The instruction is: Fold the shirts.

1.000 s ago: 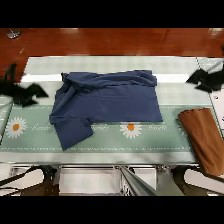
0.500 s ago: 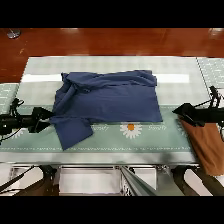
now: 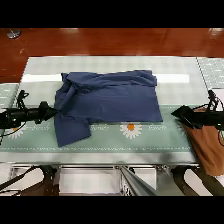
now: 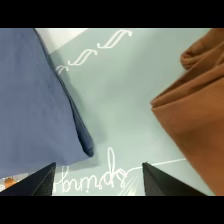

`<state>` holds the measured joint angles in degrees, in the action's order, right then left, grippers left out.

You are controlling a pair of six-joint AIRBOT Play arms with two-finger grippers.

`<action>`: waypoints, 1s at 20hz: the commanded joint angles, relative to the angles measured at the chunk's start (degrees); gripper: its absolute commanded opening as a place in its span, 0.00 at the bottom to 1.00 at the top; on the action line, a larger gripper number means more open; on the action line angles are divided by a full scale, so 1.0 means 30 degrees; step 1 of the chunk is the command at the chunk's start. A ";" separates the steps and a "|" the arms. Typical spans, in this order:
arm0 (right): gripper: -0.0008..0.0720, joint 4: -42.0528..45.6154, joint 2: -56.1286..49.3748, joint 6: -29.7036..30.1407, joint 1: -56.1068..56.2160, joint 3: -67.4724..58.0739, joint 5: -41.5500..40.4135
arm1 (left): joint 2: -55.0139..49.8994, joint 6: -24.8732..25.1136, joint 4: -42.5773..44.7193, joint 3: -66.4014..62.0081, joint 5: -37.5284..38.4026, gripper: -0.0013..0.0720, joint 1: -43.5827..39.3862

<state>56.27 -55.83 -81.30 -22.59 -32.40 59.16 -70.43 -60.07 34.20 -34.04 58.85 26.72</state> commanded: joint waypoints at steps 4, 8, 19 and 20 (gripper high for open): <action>0.86 -0.1428 -0.3395 -0.0386 0.3228 -0.0306 -0.0656 | -0.0080 0.0146 -0.0124 -0.1406 0.1071 0.05 -0.0226; 0.86 -0.1923 -0.6091 -0.0328 0.4940 -0.2397 -0.1071 | -0.0080 -0.0095 -0.0117 -0.1399 0.1275 0.05 -0.0226; 0.05 -0.1428 -0.7621 -0.0860 0.7424 -1.3435 0.0561 | 0.0962 -0.1763 -0.1311 -0.9129 0.5391 0.04 -0.0597; 0.05 -0.0612 -0.7016 -0.1581 0.7431 -1.5970 0.0670 | 0.1319 -0.2273 -0.1654 -1.1511 0.5020 0.05 -0.0597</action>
<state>50.94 -79.99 -83.20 -0.78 -65.08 59.37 -68.71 -64.16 32.25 -54.48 71.88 25.30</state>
